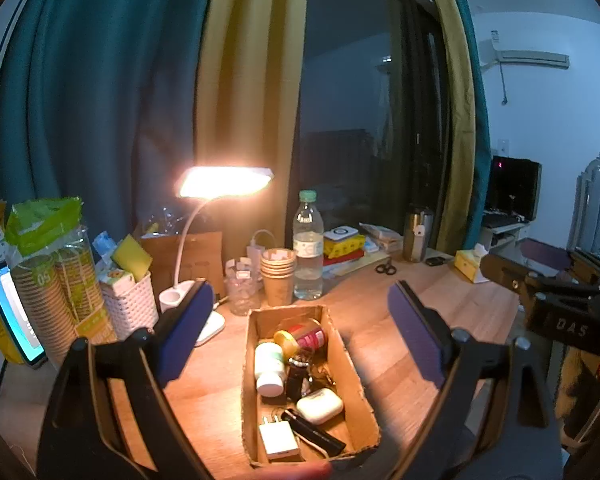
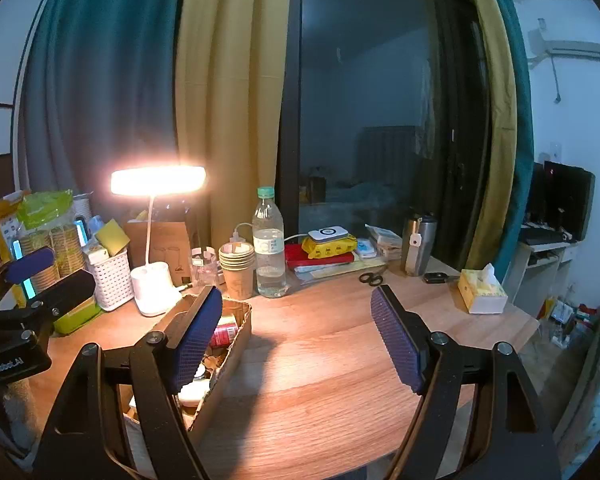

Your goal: Organize rigid objects

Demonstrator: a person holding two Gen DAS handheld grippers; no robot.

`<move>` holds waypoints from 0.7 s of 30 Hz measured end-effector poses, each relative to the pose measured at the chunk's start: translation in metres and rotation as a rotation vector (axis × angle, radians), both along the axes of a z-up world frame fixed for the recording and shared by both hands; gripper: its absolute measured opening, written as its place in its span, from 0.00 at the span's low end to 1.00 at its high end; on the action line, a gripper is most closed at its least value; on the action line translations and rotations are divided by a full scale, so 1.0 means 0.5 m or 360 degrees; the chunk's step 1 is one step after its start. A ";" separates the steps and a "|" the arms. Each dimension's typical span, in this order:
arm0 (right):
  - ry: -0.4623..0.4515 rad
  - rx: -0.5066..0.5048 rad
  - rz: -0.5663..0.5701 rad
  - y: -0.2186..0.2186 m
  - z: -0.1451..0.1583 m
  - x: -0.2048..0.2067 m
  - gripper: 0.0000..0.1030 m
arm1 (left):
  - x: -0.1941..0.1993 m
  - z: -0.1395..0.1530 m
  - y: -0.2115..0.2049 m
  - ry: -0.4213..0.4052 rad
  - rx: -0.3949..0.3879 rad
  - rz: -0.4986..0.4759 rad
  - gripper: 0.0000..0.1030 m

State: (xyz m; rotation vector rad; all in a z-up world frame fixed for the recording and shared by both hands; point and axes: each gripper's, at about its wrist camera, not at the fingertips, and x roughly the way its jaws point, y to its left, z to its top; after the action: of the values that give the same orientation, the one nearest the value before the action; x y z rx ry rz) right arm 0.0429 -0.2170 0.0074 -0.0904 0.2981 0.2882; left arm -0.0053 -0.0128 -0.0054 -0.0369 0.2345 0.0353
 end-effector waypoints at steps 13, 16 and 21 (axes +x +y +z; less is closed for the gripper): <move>0.0001 0.0006 0.0003 0.002 -0.001 0.001 0.78 | -0.001 0.002 -0.004 0.0003 0.0009 -0.0003 0.87; 0.0003 0.0005 0.0006 0.001 -0.001 0.001 0.78 | -0.001 0.002 -0.004 0.0009 0.0009 -0.0015 0.88; 0.0008 0.0009 0.0008 0.003 -0.002 0.001 0.79 | 0.000 0.002 0.002 0.0007 0.0002 -0.0007 0.93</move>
State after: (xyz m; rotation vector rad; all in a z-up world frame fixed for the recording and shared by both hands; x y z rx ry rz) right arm 0.0433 -0.2156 0.0066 -0.0847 0.3023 0.2940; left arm -0.0052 -0.0117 -0.0043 -0.0347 0.2388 0.0309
